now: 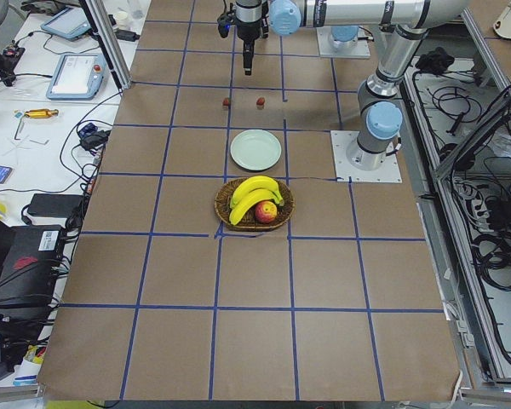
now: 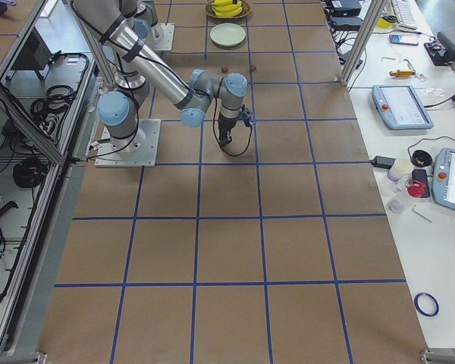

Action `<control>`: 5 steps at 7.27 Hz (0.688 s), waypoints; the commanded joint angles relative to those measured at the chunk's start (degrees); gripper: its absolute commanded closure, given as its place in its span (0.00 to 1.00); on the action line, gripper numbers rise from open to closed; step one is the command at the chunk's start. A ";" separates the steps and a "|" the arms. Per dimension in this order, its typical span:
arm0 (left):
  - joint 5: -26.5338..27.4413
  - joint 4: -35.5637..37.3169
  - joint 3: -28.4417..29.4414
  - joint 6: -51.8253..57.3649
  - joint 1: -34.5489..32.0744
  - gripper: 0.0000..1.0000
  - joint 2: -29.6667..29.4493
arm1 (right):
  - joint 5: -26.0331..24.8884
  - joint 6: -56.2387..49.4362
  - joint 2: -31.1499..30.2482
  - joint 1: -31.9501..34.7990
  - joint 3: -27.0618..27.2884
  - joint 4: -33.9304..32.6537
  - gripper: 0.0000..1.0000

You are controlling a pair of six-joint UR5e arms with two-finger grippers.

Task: Collect all strawberries into plate
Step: 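Move the right gripper to the last strawberry and grasp it, then carry the strawberry beside the others and release it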

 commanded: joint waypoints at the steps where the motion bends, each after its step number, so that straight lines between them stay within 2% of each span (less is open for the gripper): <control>1: 0.00 0.03 0.00 -0.02 0.04 0.00 -0.06 | 5.72 9.70 -0.08 5.42 -1.35 -4.20 1.00; 3: 0.09 0.03 0.09 -0.02 -0.05 0.00 0.03 | 7.76 30.22 1.93 18.86 -5.29 -5.64 1.00; 5: 0.09 0.03 0.00 -0.11 -0.05 0.00 0.03 | 8.90 47.22 9.02 32.38 -14.14 -5.64 1.00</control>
